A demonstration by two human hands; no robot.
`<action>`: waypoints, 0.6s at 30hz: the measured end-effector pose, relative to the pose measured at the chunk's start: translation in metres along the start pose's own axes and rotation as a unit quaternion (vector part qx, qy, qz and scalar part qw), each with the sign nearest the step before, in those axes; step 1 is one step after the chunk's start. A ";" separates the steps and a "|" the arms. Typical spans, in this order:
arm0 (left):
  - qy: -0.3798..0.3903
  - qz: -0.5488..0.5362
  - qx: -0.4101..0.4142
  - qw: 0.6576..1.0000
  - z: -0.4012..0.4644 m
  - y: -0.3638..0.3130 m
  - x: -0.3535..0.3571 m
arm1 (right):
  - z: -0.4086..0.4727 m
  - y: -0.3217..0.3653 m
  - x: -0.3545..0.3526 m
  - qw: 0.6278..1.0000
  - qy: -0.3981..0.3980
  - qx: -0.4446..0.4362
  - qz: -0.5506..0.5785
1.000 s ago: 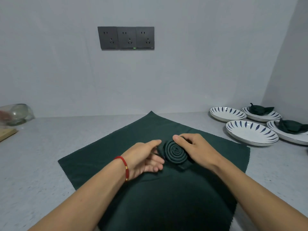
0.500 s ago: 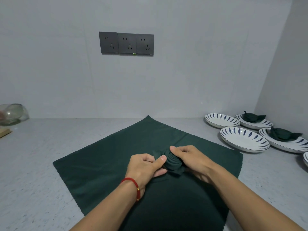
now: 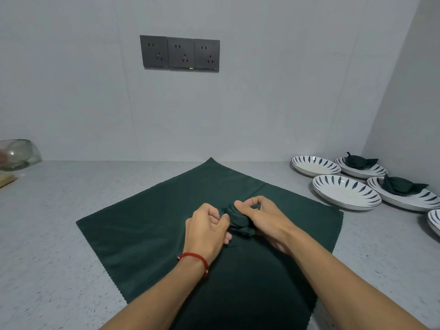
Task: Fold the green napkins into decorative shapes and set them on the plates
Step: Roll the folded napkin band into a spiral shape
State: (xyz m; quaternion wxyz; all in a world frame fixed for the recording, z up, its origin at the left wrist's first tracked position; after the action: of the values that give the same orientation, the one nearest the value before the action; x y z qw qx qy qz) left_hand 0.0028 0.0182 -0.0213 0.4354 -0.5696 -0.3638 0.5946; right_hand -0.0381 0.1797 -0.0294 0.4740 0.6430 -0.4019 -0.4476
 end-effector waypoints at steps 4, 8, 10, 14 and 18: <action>-0.030 -0.021 -0.031 0.999 -0.003 0.003 0.002 | -0.003 -0.001 0.003 0.999 -0.018 -0.001 -0.032; -0.028 -0.134 -0.140 0.981 0.007 0.022 0.002 | 0.000 -0.004 0.005 0.993 -0.028 -0.006 -0.115; -0.001 -0.127 -0.166 0.978 0.013 0.027 0.001 | -0.001 -0.002 0.006 0.988 -0.019 -0.003 -0.151; 0.065 -0.091 -0.188 0.976 0.022 0.032 -0.005 | -0.004 0.003 0.007 0.979 -0.006 -0.003 -0.202; 0.086 -0.041 -0.176 0.980 0.031 0.033 -0.011 | -0.002 0.008 0.007 0.969 0.000 0.005 -0.245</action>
State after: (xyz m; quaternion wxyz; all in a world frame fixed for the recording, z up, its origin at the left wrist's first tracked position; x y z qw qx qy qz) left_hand -0.0317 -0.0020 -0.0451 0.3823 -0.6710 -0.4469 0.4516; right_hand -0.0346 0.1719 -0.0230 0.3467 0.7243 -0.2338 -0.5482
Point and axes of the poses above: each hand's wrist, its own z-axis towards the middle knuckle, its own x-axis out of the palm, y = z × x, the point moved 4 cm from there along z, towards the middle knuckle, and after that the axes turned 14 degrees about y, right-handed, at the moved point
